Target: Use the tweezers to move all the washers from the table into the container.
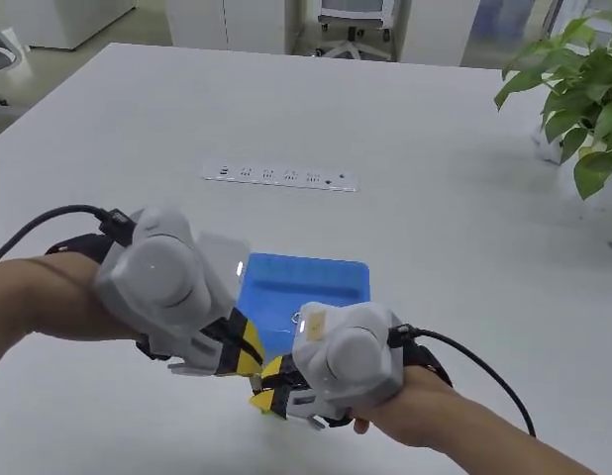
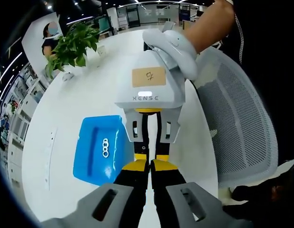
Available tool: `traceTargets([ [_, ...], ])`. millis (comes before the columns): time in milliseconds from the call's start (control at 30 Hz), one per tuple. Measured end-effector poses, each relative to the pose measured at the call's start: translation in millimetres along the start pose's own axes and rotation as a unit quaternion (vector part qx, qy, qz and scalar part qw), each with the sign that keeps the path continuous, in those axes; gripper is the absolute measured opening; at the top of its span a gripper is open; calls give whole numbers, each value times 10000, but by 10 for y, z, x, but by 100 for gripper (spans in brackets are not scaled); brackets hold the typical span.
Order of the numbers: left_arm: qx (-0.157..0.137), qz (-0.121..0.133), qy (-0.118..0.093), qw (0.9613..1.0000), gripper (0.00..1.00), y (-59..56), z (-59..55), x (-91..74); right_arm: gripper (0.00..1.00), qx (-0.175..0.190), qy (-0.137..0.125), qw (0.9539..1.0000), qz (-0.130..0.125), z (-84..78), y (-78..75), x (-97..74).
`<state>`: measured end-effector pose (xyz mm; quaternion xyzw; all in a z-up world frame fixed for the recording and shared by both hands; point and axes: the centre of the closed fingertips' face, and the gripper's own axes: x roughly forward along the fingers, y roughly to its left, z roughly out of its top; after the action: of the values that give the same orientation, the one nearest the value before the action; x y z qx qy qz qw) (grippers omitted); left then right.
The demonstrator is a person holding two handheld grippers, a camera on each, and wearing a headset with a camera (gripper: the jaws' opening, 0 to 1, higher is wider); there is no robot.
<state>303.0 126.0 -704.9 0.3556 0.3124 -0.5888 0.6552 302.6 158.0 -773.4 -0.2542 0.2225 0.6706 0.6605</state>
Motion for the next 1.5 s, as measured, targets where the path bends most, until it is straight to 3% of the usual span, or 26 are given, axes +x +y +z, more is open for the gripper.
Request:
traceTargets([
  [933, 204, 105, -65, 9997, 6, 158, 239, -212, 10, -182, 32, 9996, -236, 192, -183, -274],
  [1500, 296, 174, -167, 9993, 6, 424, 373, -267, 10, -102, 33, 9992, -391, 233, -459, -429],
])
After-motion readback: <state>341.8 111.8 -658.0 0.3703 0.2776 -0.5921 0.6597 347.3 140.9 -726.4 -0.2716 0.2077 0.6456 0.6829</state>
